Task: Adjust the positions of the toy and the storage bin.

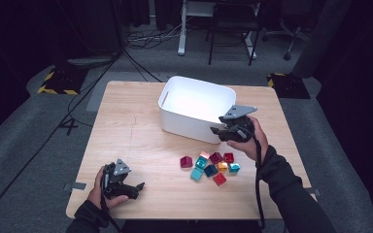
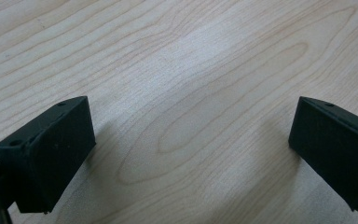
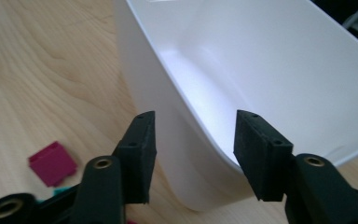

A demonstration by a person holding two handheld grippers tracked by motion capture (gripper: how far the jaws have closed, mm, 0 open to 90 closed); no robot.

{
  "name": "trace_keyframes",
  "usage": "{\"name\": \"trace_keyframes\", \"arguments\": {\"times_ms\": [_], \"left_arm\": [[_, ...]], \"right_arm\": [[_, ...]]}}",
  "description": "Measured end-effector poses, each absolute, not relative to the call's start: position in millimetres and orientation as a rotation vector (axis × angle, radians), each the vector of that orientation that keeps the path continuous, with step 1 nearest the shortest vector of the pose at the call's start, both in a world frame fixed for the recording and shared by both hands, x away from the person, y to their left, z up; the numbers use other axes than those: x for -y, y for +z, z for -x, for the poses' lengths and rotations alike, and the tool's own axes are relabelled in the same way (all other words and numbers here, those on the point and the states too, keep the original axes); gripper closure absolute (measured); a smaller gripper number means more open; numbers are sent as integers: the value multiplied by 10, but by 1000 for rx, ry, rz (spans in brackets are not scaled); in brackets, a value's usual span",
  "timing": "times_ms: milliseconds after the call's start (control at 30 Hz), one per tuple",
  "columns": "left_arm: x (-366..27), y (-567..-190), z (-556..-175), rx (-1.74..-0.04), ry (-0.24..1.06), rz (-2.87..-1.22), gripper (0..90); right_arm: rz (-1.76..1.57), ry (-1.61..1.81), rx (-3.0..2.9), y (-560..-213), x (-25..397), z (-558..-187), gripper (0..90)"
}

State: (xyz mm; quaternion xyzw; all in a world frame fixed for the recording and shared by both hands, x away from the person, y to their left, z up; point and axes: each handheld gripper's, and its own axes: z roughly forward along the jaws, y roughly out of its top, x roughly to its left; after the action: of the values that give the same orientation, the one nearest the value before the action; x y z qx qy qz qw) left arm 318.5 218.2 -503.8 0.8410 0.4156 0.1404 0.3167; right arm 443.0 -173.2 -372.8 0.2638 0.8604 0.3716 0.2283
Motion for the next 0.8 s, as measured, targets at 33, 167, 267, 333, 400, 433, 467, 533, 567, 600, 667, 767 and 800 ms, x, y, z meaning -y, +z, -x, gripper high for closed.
{"name": "trace_keyframes", "arguments": {"times_ms": [33, 167, 267, 333, 400, 433, 467, 533, 567, 600, 667, 767, 800], "left_arm": [[-2185, -5035, -3184, -1098, 387, -2212, 5], [-2184, -5038, -3183, -1099, 392, -2207, 6], [-2184, -5038, -3183, -1099, 392, -2207, 5], [-2184, -5037, -3183, -1099, 391, -2209, 5], [-2183, -5038, -3183, -1100, 392, -2207, 5], [-2183, -5038, -3183, -1100, 392, -2207, 5], [-2183, -5038, -3183, -1100, 392, -2207, 5], [-2184, -5038, -3183, -1099, 392, -2208, 5], [-2183, -5038, -3183, -1099, 392, -2207, 5], [-2182, -5039, -3183, -1101, 392, -2205, 5], [-2183, -5038, -3183, -1099, 392, -2207, 5], [-2182, -5039, -3182, -1101, 392, -2205, 5], [-2182, -5039, -3183, -1101, 392, -2205, 5]], "right_arm": [[-718, 1015, -2350, -3739, 1758, -4442, 544], [-756, 1035, -2325, -3712, 1893, -4477, 624], [-728, 1019, -2333, -3695, 1925, -4473, 650], [-712, 994, -2334, -3686, 1917, -4470, 661], [-680, 946, -2335, -3669, 1899, -4457, 681], [-679, 926, -2332, -3660, 1897, -4452, 685], [-650, 898, -2333, -3652, 1915, -4456, 698], [-650, 883, -2333, -3639, 1932, -4452, 716], [-650, 883, -2333, -3639, 1932, -4452, 716], [-648, 876, -2325, -3628, 1954, -4460, 740], [-662, 876, -2319, -3618, 1967, -4458, 762], [-679, 878, -2309, -3594, 2030, -4457, 788], [-700, 888, -2306, -3594, 2074, -4459, 786]]}}
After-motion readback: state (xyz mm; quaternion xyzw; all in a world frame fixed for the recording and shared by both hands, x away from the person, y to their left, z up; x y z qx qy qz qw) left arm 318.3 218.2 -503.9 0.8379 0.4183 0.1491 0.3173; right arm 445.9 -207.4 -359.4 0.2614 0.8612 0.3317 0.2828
